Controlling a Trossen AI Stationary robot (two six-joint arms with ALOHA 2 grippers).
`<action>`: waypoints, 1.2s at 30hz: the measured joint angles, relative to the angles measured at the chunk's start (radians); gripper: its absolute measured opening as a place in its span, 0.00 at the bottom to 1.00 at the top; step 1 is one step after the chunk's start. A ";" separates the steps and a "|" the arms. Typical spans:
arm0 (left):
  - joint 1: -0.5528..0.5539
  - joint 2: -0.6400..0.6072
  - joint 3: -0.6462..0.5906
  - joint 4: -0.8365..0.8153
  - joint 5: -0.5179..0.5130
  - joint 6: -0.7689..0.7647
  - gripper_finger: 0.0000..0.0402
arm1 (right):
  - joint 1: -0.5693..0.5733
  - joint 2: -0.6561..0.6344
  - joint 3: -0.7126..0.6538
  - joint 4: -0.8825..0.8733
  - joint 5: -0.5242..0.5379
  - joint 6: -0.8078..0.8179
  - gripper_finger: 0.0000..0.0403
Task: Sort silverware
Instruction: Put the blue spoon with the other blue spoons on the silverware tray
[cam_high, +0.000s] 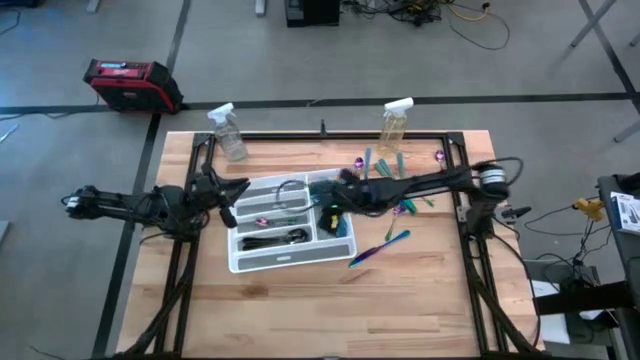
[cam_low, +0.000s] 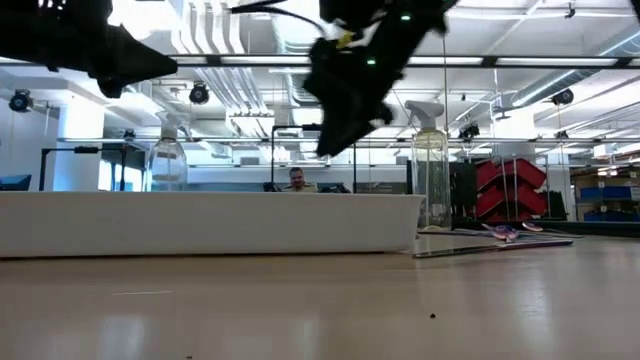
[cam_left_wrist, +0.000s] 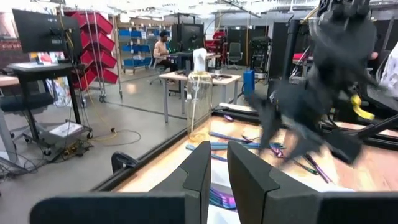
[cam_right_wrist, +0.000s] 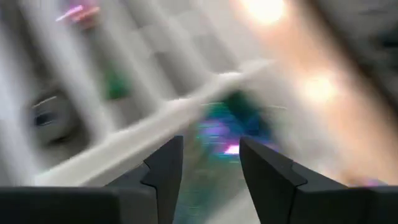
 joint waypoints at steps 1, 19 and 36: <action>0.000 0.009 -0.001 0.000 0.000 -0.013 0.10 | 0.000 -0.032 -0.041 0.002 0.082 0.053 0.38; 0.000 0.214 -0.013 0.141 -0.001 -0.224 0.10 | -0.233 -0.014 -0.298 0.125 0.175 0.530 0.22; 0.000 0.351 -0.013 0.151 0.000 -0.279 0.10 | -0.295 0.147 -0.213 0.153 0.027 0.508 0.21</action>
